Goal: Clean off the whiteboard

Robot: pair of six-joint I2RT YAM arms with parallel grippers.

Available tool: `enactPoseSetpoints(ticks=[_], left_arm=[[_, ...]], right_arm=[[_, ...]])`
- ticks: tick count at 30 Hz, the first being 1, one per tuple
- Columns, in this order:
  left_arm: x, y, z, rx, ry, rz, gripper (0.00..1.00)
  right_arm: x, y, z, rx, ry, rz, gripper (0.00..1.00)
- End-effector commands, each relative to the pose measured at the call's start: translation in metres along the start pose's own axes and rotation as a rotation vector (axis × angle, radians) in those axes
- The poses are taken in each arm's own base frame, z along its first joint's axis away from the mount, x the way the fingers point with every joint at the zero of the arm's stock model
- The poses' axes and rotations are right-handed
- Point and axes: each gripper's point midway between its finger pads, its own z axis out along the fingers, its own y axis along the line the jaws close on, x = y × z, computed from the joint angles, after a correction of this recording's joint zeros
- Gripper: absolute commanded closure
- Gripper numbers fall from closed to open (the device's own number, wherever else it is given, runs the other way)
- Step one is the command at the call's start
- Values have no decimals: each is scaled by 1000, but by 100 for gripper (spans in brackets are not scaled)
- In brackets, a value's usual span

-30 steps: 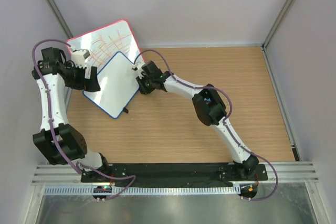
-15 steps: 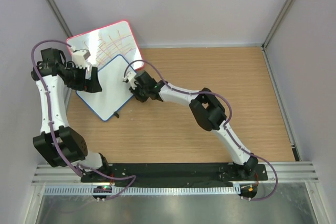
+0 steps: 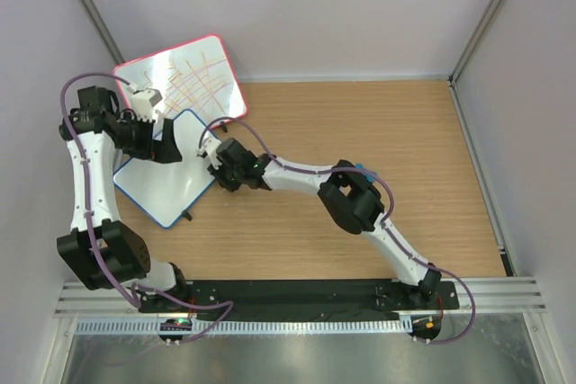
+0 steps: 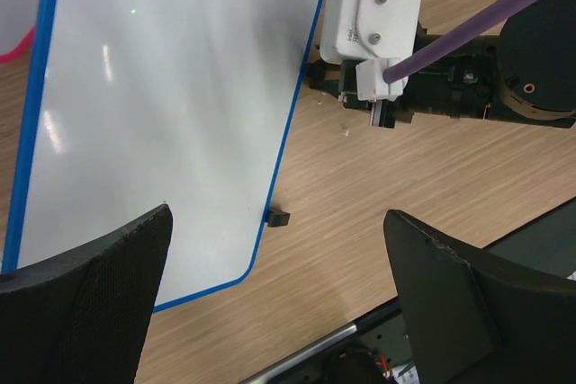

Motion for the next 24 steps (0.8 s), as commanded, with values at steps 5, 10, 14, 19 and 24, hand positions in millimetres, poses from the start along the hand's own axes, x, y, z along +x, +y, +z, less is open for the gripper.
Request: enactPoseSetpoints(ticks=[5, 10, 14, 19, 24], left_arm=[[4, -24, 17, 40, 30, 24, 0], [14, -55, 34, 108, 72, 134, 0], [38, -75, 48, 134, 136, 229, 0], [75, -88, 59, 148, 170, 340, 0], [108, -78, 65, 50, 97, 399, 0]], right_arm=[[-5, -1, -36, 53, 2, 127, 23], [-16, -22, -100, 122, -59, 183, 0], [27, -38, -141, 184, 30, 256, 0], [92, -95, -229, 380, 11, 502, 0], [155, -139, -300, 574, -55, 707, 0]])
